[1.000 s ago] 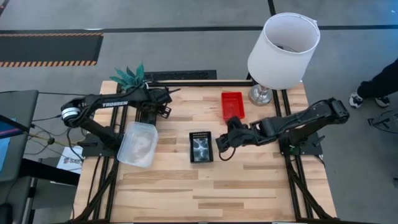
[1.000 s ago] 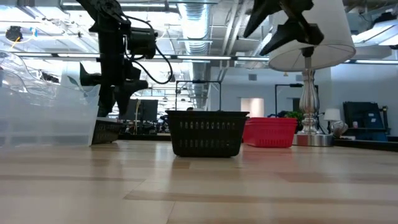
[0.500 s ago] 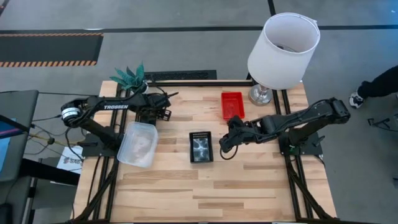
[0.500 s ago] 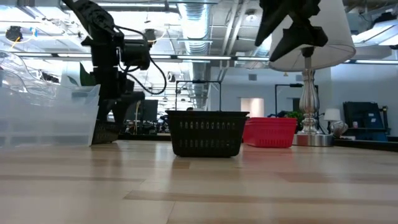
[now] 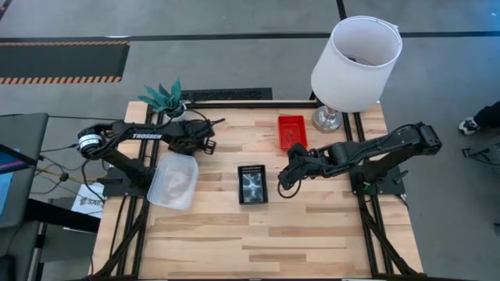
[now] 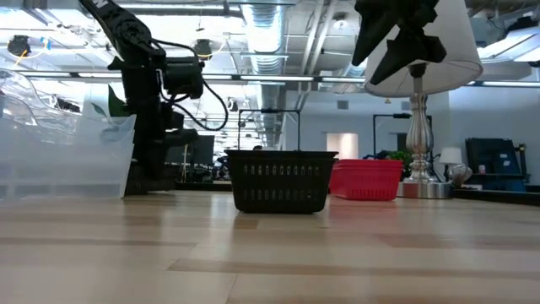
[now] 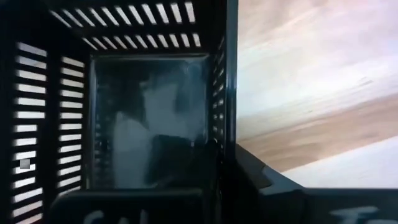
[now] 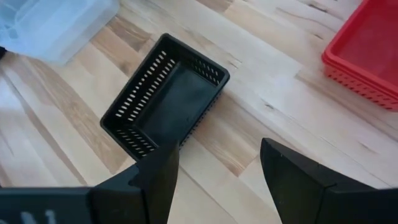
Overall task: Stack baskets by color
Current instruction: Stack the top black bin on the bottom black bin
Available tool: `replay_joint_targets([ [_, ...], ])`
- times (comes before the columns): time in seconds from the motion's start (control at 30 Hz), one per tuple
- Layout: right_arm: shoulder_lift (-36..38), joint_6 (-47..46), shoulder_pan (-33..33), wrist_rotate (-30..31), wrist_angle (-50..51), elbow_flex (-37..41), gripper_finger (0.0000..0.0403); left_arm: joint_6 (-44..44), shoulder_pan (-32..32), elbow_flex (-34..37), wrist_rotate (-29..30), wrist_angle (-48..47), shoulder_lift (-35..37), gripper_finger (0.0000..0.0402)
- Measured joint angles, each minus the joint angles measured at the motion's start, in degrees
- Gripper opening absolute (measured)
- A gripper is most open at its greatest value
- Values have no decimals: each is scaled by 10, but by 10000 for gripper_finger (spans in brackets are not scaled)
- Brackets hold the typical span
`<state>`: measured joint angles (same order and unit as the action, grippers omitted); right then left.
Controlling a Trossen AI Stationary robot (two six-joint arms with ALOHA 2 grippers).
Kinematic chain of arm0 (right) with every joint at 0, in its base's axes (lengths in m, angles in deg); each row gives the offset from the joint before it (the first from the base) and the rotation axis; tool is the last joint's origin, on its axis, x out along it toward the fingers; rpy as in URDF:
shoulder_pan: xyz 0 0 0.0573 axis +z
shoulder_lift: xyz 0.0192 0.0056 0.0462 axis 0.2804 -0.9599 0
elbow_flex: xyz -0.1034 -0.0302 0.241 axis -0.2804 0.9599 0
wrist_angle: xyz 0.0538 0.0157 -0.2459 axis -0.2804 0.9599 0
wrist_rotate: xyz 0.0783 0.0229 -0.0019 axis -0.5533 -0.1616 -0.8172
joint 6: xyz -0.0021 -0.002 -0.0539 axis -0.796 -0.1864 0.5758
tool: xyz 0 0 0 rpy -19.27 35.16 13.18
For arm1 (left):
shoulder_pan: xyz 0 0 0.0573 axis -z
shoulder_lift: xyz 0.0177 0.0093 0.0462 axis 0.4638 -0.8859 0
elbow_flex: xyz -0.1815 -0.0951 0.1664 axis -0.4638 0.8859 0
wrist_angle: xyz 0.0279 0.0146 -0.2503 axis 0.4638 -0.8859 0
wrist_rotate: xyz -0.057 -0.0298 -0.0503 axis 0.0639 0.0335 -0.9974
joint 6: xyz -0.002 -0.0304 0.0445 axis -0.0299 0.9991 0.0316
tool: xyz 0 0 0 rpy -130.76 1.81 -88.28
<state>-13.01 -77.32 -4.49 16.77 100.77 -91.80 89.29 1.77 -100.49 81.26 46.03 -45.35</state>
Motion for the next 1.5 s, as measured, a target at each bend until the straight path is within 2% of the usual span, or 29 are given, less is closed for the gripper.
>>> replay_joint_targets([
  [0.2, 0, 1, 0, 0, 4, 0, 245, -33, 17, -45, -2, 34, 0, 1],
  [0.47, 0, 4, 0, 0, 5, 0, 245, -200, 62, -189, -13, 76, 0, 0],
  [0.57, 0, 4, 0, 0, 11, 0, 245, -298, 80, -242, -68, 78, 1, 0],
  [0.73, 8, 10, 0, 1, 27, 0, 245, -499, 121, -280, -242, 77, 1, 0],
  [0.83, 30, 12, 2, 1, 48, 0, 245, -647, 157, -280, -279, 45, 1, 0],
  [0.93, 65, -7, 8, 3, 82, 0, 245, -823, 201, -279, -271, 11, 0, 0],
  [1.03, 101, -15, 10, 3, 109, 0, 245, -943, 239, -279, -262, 14, 0, 0],
  [1.13, 135, -23, 9, 4, 108, 0, 245, -1049, 269, -280, -228, 6, -21, 0],
  [1.37, 186, -60, 0, 4, 87, 0, 245, -1200, 290, -278, -225, -68, -87, 0],
  [1.5, 191, -64, 0, 4, 87, 0, 245, -1255, 292, -281, -230, -62, -110, 0],
])
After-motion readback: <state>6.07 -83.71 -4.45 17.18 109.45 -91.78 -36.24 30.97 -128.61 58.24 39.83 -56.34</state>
